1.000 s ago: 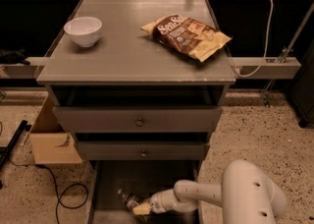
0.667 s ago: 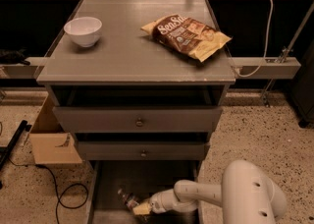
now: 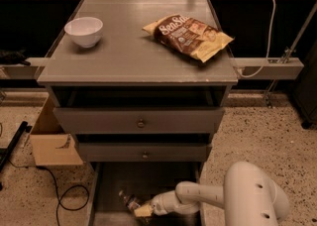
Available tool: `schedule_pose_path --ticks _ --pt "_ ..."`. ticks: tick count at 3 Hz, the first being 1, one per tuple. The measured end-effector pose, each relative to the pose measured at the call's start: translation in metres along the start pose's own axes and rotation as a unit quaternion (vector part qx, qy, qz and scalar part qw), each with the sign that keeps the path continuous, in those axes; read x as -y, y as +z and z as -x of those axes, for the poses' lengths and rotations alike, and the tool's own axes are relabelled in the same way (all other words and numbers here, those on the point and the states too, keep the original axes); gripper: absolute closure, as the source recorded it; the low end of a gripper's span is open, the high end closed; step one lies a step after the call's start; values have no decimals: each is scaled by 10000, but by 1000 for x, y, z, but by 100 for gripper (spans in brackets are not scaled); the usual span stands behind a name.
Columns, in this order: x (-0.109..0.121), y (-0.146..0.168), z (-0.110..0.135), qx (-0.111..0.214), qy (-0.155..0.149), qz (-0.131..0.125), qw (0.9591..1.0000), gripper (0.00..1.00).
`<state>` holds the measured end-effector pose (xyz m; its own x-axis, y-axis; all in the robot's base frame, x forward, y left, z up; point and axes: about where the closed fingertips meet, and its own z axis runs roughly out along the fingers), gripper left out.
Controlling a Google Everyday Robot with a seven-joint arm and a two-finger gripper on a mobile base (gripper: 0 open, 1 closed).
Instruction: Place water bottle into bottom drawer
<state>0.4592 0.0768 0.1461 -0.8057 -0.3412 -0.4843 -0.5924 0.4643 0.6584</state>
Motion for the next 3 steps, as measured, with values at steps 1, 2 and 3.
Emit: schedule_pose_path --ticks 1,2,3 --pt "0 0 0 0 0 0 10000 27" --pt "0 0 0 0 0 0 10000 4" --pt "0 0 0 -1 0 2 10000 0"
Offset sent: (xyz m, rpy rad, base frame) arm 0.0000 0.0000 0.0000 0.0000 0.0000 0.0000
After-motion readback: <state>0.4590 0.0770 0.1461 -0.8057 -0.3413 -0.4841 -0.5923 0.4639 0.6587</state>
